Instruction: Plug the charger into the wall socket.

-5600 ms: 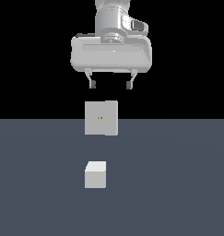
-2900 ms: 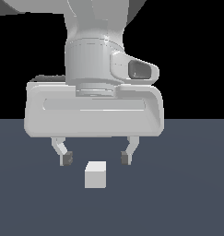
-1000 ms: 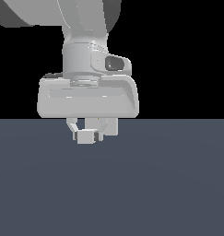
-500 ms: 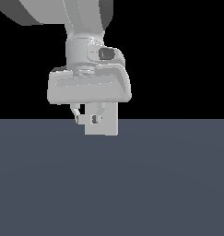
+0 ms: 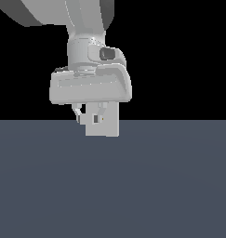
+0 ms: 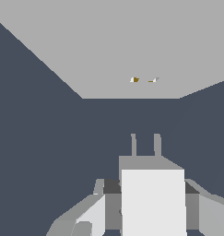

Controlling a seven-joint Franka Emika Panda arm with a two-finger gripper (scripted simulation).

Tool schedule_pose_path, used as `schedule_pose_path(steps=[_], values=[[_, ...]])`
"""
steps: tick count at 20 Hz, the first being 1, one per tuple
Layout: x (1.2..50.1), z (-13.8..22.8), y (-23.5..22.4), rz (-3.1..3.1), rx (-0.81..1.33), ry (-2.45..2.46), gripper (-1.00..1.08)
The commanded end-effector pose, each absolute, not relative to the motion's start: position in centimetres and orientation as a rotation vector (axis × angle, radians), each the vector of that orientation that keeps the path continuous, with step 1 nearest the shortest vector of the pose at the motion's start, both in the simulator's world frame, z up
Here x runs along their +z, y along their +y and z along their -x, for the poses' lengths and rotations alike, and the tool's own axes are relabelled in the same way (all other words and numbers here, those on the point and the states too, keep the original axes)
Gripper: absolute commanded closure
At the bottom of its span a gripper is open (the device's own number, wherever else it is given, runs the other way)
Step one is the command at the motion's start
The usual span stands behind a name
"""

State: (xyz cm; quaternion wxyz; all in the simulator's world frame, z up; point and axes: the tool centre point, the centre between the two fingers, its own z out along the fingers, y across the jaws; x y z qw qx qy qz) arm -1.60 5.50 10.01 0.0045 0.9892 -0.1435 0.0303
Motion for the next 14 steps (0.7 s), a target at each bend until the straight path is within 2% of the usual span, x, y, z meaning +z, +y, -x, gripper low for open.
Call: schedule_pose_path(steps=[1,8,14], values=[[10.0,1.6,5.5,-3.099,0.095,-0.448,1.08],[10.0,1.2,5.3,-3.099,0.095,-0.449,1.08],[10.0,-0.6,4.8,-3.099,0.095,-0.449,1.08]])
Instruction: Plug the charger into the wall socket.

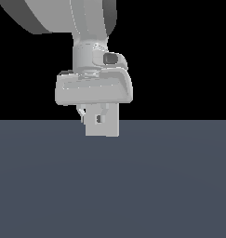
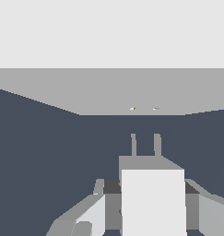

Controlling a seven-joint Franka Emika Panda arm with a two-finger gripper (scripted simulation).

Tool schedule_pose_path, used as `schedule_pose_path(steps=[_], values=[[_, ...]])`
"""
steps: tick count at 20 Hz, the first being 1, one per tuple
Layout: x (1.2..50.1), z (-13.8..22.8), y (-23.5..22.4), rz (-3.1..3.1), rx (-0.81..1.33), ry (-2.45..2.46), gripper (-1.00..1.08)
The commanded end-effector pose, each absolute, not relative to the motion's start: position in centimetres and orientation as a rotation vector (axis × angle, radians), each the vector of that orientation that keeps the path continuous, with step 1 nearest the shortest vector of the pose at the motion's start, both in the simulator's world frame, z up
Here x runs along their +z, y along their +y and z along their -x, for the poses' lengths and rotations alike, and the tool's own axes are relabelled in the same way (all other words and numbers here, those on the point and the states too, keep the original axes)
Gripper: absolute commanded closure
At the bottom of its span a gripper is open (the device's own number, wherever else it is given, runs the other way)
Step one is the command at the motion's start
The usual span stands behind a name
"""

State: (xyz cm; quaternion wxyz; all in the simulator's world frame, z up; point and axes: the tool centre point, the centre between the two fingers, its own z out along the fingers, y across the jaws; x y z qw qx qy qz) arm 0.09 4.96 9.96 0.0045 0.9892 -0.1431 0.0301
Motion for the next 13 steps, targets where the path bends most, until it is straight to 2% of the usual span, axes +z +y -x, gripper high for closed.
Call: schedule_pose_path(steps=[1,13], values=[[10.0,-1.0,4.7,-3.099,0.095,-0.448,1.08],[10.0,-3.2,4.1,-3.099,0.095,-0.448,1.08]])
